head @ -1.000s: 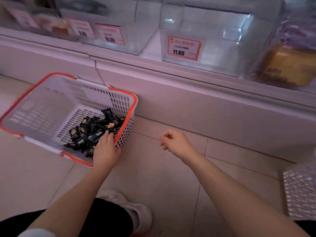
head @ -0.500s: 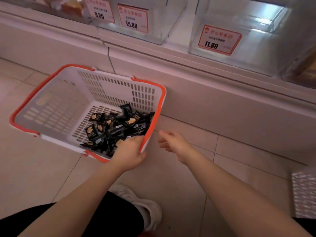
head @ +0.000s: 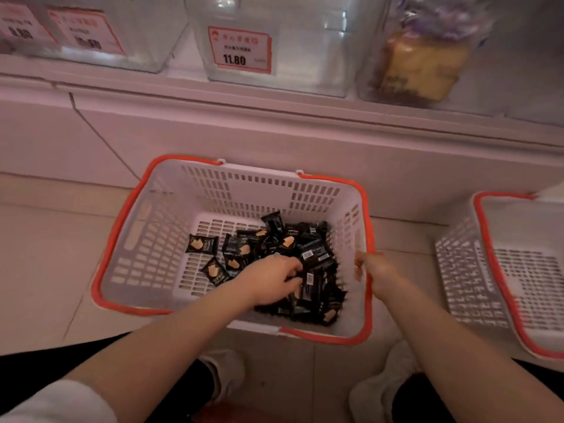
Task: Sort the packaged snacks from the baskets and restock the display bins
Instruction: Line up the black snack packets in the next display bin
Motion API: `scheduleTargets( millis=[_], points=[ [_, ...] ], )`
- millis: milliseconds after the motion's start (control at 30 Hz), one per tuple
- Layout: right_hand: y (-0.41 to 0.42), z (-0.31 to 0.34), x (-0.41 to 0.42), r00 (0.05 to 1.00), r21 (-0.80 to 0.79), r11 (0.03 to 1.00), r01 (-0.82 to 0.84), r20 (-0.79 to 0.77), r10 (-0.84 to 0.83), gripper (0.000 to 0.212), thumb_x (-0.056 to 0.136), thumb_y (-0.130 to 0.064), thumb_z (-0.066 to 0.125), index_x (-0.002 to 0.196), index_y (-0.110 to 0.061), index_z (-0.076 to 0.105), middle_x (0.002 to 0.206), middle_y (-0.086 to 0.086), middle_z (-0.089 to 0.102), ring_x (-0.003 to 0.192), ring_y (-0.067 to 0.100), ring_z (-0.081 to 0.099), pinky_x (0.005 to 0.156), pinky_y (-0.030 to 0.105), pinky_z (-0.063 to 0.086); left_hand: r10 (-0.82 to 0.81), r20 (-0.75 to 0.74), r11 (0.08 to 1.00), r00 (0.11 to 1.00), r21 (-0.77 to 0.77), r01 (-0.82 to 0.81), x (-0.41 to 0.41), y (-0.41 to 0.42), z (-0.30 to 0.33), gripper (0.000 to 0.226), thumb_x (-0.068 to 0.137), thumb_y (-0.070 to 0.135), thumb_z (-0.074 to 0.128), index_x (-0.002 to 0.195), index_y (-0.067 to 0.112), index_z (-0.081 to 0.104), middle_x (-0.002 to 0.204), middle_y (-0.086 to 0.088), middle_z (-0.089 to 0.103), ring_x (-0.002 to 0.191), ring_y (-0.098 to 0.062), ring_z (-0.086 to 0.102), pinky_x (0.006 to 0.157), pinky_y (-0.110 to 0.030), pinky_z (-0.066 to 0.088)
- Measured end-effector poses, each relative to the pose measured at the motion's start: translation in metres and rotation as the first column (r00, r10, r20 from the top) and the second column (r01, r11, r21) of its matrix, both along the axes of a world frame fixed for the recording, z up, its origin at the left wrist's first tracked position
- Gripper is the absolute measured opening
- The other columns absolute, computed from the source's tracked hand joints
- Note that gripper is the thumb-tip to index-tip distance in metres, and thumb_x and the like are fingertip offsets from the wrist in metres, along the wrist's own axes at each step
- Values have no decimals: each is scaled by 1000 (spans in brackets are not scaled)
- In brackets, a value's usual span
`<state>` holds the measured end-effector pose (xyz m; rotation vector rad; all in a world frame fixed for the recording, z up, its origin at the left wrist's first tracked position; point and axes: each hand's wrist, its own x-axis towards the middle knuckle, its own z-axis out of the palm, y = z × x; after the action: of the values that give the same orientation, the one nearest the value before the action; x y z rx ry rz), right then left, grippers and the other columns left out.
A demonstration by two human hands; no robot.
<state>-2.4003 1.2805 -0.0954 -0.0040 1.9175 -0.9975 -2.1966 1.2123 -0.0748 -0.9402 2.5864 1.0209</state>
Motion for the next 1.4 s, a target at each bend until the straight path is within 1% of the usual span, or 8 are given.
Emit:
scheduleTargets(
  millis=[100, 200, 333, 433, 533, 733, 1200, 1400],
  points=[
    [36, 1, -42, 998, -2, 1000, 29, -54, -29, 10, 91, 4, 46, 95, -1, 54, 68, 9, 49, 39, 10, 49, 35, 17, 38, -129, 92, 991, 987, 46, 125, -8, 9, -13, 36, 94, 31, 49, 127, 17, 51, 117, -2, 61, 99, -17, 58, 80, -26, 45],
    [62, 5, -67, 960, 53, 994, -91, -259, 102, 30, 90, -4, 51, 119, 5, 54, 99, 23, 63, 84, 31, 63, 74, 35, 54, -194, 193, 981, 962, 34, 191, -13, 14, -25, 33, 94, 31, 48, 123, 18, 54, 113, -2, 64, 100, -20, 59, 81, -29, 47],
    [75, 20, -42, 581, 219, 878, -426, -678, 451, 46, 90, -15, 57, 133, -5, 46, 137, 15, 46, 126, 31, 43, 103, 36, 35, -240, 301, 970, 923, 28, 243, -11, 8, -29, 33, 95, 41, 44, 112, 17, 59, 110, -5, 64, 97, -21, 58, 82, -33, 46],
    [76, 21, 5, 402, 130, 559, -819, -564, 721, 33, 94, -19, 53, 126, -11, 57, 129, 6, 58, 118, 20, 52, 90, 17, 35, -292, 348, 955, 891, 152, 254, 7, 4, -27, 43, 90, 50, 50, 117, 18, 58, 116, -4, 63, 102, -19, 57, 86, -28, 43],
    [80, 10, 43, 107, 133, 180, -975, -428, 897, 32, 94, -29, 54, 121, -13, 62, 123, 3, 63, 112, 18, 56, 89, 24, 40, -326, 431, 943, 841, 215, 255, 39, 3, -25, 61, 81, 51, 64, 131, 18, 49, 129, -3, 55, 115, -18, 52, 94, -24, 39],
    [93, -6, 59, -118, 301, 30, -953, -461, 879, 35, 95, -29, 49, 129, -23, 52, 126, 4, 59, 112, 25, 54, 87, 39, 46, -376, 406, 926, 833, 155, 343, 49, 8, -21, 54, 84, 49, 61, 131, 26, 49, 125, 1, 59, 111, -18, 55, 87, -27, 41],
    [122, 2, -5, 7, 396, 259, -881, -537, 844, 21, 96, -31, 46, 111, -27, 60, 107, -2, 66, 99, 23, 58, 75, 36, 47, -296, 265, 931, 918, -132, 339, -9, 47, -31, 38, 90, 56, 44, 122, 39, 55, 108, 1, 65, 102, -19, 56, 75, -34, 49],
    [104, 23, -11, 167, 286, 302, -910, -413, 895, 39, 91, -26, 59, 129, -18, 54, 124, 2, 62, 115, 18, 56, 98, 36, 45, -257, 288, 964, 923, 141, 224, -21, 39, -18, 57, 88, 48, 54, 138, 24, 41, 124, -2, 60, 108, -20, 56, 91, -30, 44]
  ],
)
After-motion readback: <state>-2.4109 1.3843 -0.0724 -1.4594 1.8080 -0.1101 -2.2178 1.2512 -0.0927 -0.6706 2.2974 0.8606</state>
